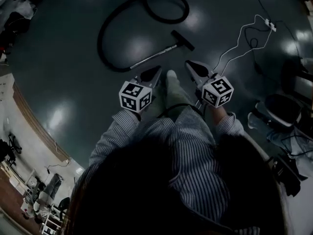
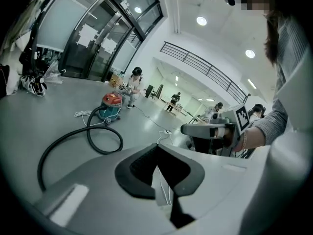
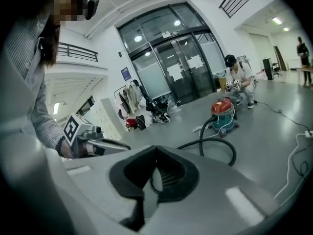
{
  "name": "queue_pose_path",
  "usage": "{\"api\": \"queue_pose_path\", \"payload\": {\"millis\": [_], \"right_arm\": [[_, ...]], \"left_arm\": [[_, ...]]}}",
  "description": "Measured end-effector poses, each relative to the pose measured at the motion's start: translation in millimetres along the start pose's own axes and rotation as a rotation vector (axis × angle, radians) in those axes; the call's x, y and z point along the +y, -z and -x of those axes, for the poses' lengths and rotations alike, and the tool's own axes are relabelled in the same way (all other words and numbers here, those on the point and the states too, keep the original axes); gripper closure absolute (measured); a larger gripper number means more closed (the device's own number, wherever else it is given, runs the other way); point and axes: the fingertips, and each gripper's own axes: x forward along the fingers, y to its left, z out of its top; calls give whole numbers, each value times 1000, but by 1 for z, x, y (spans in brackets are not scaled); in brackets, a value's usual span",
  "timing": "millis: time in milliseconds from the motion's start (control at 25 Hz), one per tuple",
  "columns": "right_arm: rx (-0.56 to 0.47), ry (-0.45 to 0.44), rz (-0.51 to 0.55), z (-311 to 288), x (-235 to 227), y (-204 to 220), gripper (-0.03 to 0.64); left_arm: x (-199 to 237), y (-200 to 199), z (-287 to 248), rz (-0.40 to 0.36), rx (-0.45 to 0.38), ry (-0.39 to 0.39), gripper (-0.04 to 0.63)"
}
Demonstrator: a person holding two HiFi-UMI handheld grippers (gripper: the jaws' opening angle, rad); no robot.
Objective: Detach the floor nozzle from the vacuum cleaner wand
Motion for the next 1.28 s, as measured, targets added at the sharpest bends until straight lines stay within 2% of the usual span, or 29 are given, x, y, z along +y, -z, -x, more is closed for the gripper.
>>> {"api": "queue_pose_path", "payload": {"millis": [120,240,440,520,600,720,880,960,1040,1280], "right_arm": [[54,-25,-26,-25,-13,17,614],[98,-37,-56,-51,-31,40,614],[148,-42,-82,-107,-88,108,614],[153,-34,-67,-132,-119,142,614],[153,-15,-52,-157,-152,180,614],[153,-5,-45,-194,-200,246,601],[165,-10,-58,-236,-250,334,597],[160,-1,-71,-253,-268,360,597],[158,-6,-61,-269,-280,379,597],[153,-47,-40,-306,-302,426,597]], "left_arm": [[25,11,-24,-30,41,-11,589],[59,36,-50,-90,117,-29,576],[131,87,-108,-158,182,-87,574],[160,123,-140,-234,228,-80,564],[189,176,-175,-278,316,-45,549],[238,271,-227,-282,454,-1,518],[299,372,-282,-304,535,-30,509],[320,406,-304,-330,567,-30,493],[340,432,-324,-359,605,-25,439],[383,487,-367,-456,677,8,408]]}}
